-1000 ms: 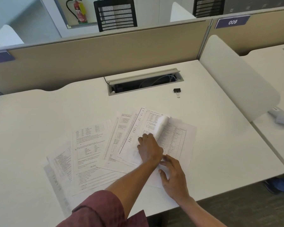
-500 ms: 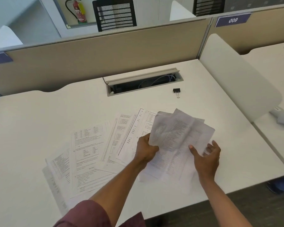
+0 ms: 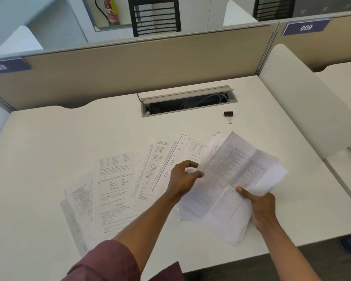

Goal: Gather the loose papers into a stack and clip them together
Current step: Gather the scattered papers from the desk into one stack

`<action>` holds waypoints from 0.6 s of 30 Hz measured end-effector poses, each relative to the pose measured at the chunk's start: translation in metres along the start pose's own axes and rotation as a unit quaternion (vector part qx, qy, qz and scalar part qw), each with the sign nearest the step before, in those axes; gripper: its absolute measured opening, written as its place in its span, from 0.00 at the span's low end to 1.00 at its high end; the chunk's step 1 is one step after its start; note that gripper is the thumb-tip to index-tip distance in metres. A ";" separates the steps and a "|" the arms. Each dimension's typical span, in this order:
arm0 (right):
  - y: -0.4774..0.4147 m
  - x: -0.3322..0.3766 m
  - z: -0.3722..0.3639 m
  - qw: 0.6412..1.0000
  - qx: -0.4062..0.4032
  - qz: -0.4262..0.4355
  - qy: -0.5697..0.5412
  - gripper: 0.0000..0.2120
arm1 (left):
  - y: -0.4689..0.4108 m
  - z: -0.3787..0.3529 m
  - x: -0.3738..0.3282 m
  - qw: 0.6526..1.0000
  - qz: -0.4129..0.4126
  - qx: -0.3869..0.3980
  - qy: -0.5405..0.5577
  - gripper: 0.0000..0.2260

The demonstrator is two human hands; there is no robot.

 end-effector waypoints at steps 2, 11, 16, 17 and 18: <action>0.001 0.001 0.001 1.000 -0.010 0.008 0.004 0.29 | -0.008 0.009 0.006 0.989 -0.015 -0.088 -0.121 0.11; -0.006 -0.002 -0.004 0.997 0.010 0.011 0.076 0.22 | -0.024 0.023 0.015 0.904 0.045 -0.122 -0.406 0.44; -0.007 -0.004 -0.005 0.995 0.023 0.006 0.093 0.25 | -0.036 0.019 0.001 0.889 0.091 -0.116 -0.434 0.44; -0.007 -0.003 -0.005 0.995 0.028 0.005 0.092 0.25 | -0.037 0.018 -0.001 0.881 0.087 -0.124 -0.448 0.39; -0.007 -0.002 -0.004 0.995 0.032 0.005 0.090 0.26 | -0.038 0.017 -0.002 0.876 0.081 -0.130 -0.457 0.32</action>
Point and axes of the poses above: each hand's wrist, its own y-axis away from the middle knuckle, its own z-axis out of the back of the hand, x = y × z, the point moved 3 cm from there along -y, towards the middle knuckle, and after that the axes turned 5 degrees about x, right-handed, at the moved point
